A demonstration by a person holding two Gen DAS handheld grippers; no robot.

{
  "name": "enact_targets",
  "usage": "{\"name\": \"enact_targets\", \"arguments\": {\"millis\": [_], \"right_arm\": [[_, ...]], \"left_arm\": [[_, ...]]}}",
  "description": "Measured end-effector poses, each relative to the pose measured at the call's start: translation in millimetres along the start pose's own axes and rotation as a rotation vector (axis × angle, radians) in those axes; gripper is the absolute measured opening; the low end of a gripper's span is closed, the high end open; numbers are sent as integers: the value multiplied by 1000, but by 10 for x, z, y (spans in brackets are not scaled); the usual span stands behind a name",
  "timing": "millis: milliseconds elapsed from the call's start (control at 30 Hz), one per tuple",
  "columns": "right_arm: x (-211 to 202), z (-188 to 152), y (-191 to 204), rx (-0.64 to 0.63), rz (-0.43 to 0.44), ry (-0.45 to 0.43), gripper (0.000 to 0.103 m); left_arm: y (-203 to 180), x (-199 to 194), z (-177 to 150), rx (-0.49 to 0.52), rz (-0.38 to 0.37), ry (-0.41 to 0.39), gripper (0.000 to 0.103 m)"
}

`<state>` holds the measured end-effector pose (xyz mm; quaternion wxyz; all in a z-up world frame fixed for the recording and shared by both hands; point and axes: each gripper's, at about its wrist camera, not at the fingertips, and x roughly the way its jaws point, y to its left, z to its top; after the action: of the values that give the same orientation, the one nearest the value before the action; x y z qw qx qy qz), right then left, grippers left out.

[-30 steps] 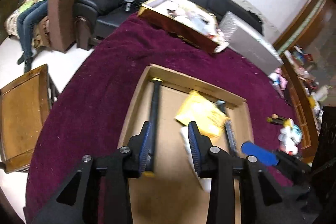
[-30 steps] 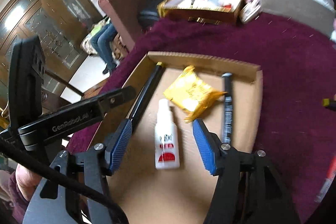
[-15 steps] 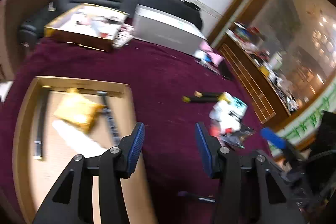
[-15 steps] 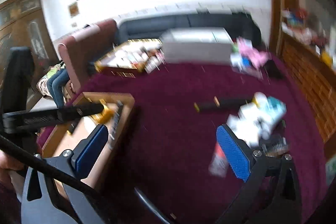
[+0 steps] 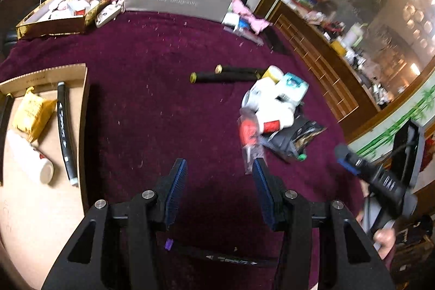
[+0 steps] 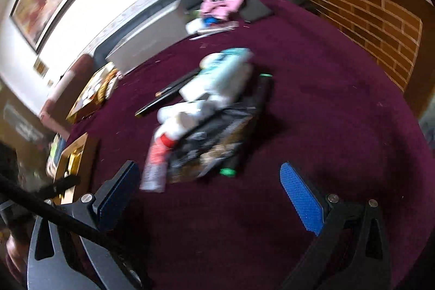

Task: Organize objects
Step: 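Grasp a purple-capped black marker with the left gripper while the right grasps the clear package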

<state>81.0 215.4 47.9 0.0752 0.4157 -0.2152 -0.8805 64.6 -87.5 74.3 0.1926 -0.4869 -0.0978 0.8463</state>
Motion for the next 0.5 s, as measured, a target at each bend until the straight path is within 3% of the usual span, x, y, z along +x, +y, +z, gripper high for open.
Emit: {"name": "enact_targets", "arguments": {"millis": [300, 500], "right_arm": [[48, 35, -169, 9, 22, 0, 103], [91, -19, -30, -65, 65, 15, 103]], "left_arm": [[-319, 530, -17, 52, 58, 105, 44], [-411, 292, -284, 103, 129, 105, 44]]}}
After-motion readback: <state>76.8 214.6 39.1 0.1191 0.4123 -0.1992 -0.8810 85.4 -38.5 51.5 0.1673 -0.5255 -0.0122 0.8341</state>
